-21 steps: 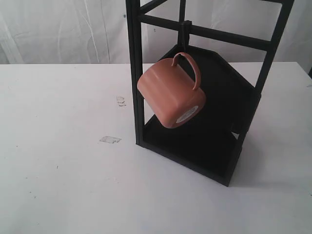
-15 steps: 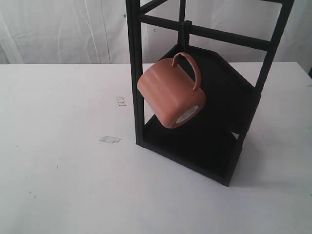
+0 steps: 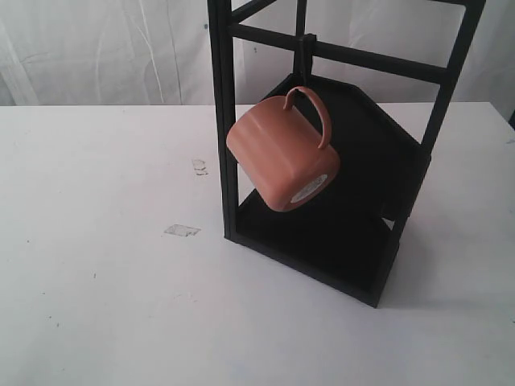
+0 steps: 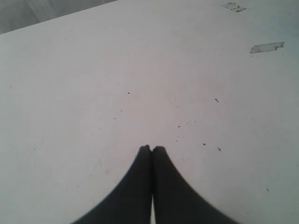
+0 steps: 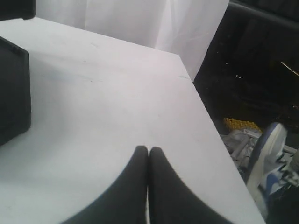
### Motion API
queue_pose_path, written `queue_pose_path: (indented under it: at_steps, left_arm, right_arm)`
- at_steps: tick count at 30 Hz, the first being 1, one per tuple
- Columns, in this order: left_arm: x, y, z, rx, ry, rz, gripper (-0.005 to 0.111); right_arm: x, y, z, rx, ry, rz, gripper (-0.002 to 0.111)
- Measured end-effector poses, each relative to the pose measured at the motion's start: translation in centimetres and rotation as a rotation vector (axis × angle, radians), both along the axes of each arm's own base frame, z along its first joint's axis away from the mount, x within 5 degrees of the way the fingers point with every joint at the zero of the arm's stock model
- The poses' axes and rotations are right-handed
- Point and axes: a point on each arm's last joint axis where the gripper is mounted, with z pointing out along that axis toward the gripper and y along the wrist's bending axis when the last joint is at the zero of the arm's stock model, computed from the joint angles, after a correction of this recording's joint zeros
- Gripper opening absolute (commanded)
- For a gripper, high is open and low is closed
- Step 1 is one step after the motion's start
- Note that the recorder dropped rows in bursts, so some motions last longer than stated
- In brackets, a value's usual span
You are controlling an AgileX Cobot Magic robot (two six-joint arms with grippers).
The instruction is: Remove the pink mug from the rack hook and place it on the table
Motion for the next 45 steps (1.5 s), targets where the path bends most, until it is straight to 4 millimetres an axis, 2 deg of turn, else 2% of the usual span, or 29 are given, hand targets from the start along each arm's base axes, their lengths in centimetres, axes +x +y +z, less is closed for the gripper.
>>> queue_pose_path:
  at_steps: [2, 6, 8, 13, 17, 20, 24, 28, 32, 37, 40, 42, 45]
  left_arm:
    - [0.0, 0.0, 0.0, 0.000, 0.000, 0.000, 0.000]
    - [0.0, 0.0, 0.0, 0.000, 0.000, 0.000, 0.000]
    - [0.0, 0.0, 0.0, 0.000, 0.000, 0.000, 0.000]
    - [0.0, 0.0, 0.0, 0.000, 0.000, 0.000, 0.000]
    - [0.0, 0.0, 0.0, 0.000, 0.000, 0.000, 0.000]
    - [0.0, 0.0, 0.0, 0.000, 0.000, 0.000, 0.000]
    - [0.0, 0.0, 0.0, 0.000, 0.000, 0.000, 0.000]
    - [0.0, 0.0, 0.0, 0.000, 0.000, 0.000, 0.000]
    - [0.0, 0.0, 0.0, 0.000, 0.000, 0.000, 0.000]
    - [0.0, 0.0, 0.0, 0.000, 0.000, 0.000, 0.000]
    - [0.0, 0.0, 0.0, 0.000, 0.000, 0.000, 0.000]
    - [0.0, 0.0, 0.0, 0.000, 0.000, 0.000, 0.000]
    - [0.0, 0.0, 0.0, 0.000, 0.000, 0.000, 0.000]
  right_arm:
    - [0.1, 0.2, 0.2, 0.124, -0.033, 0.002, 0.000]
    - [0.2, 0.9, 0.7, 0.526, -0.119, 0.003, 0.000]
    - [0.2, 1.0, 0.9, 0.639, -0.151, 0.006, 0.000]
    - [0.3, 1.0, 1.5, 0.790, -0.220, 0.003, 0.000]
    - [0.3, 0.7, 2.4, 0.911, -0.339, -0.003, 0.000]
    - [0.0, 0.2, 3.7, 0.964, -0.503, 0.012, 0.000]
    - [-0.9, -0.7, 6.0, 1.040, -0.805, 0.064, 0.000]
    - [-2.4, -0.8, 8.7, 1.182, -1.038, 0.220, 0.000]
    - [-4.2, 0.3, 12.5, 1.052, -1.146, 0.419, 0.000]
    - [-6.2, 2.6, 16.5, 0.639, -1.128, 0.556, 0.000]
    - [-6.6, 3.8, 17.3, 0.361, -1.061, 0.566, 0.000]
    - [-6.1, 4.2, 17.2, 0.222, -0.981, 0.551, 0.000]
    - [-3.7, 3.8, 16.4, 0.220, -0.776, 0.464, 0.000]
